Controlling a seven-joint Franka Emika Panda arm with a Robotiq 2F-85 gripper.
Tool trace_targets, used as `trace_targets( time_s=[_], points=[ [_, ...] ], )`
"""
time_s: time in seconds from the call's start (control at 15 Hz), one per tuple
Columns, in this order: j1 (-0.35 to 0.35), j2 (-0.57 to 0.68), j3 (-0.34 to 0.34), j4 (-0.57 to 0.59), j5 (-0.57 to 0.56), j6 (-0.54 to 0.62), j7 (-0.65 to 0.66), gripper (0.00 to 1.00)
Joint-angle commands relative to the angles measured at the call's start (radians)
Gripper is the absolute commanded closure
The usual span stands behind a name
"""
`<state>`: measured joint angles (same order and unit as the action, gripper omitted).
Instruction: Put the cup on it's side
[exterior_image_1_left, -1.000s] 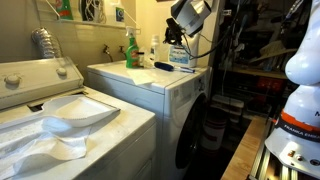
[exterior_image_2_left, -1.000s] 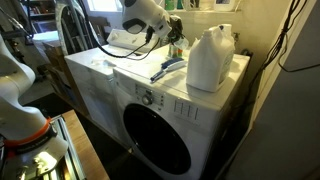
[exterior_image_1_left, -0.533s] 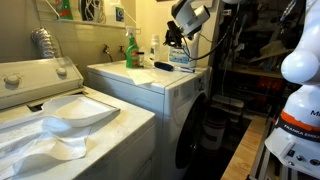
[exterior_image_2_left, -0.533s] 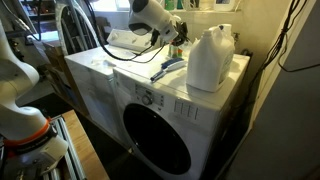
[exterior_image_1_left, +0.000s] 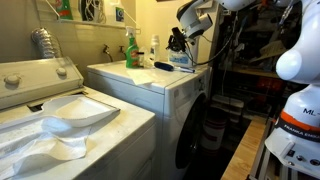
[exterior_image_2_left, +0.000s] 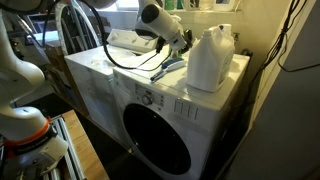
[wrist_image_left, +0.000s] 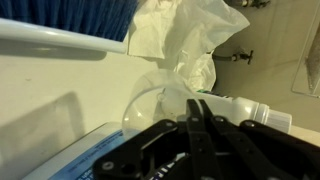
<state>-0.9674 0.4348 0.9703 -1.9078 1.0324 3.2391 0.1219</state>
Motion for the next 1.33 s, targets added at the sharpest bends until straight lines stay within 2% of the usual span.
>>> trace_targets(
  time_s=[0.0,0.33,0.67,0.8,1.27],
  points=[
    [-0.127,0.101,0.14,-0.003,0.022,0.022,-0.101,0.99],
    [-0.204,0.165,0.207,-0.052,0.011,0.025,-0.142,0.99],
    [-0.224,0.176,0.211,-0.097,0.01,0.029,-0.144,0.99],
    [-0.226,0.168,0.21,-0.107,0.011,0.027,-0.138,0.71],
    [-0.231,0.14,0.212,-0.137,0.011,0.046,-0.129,0.2]
  ],
)
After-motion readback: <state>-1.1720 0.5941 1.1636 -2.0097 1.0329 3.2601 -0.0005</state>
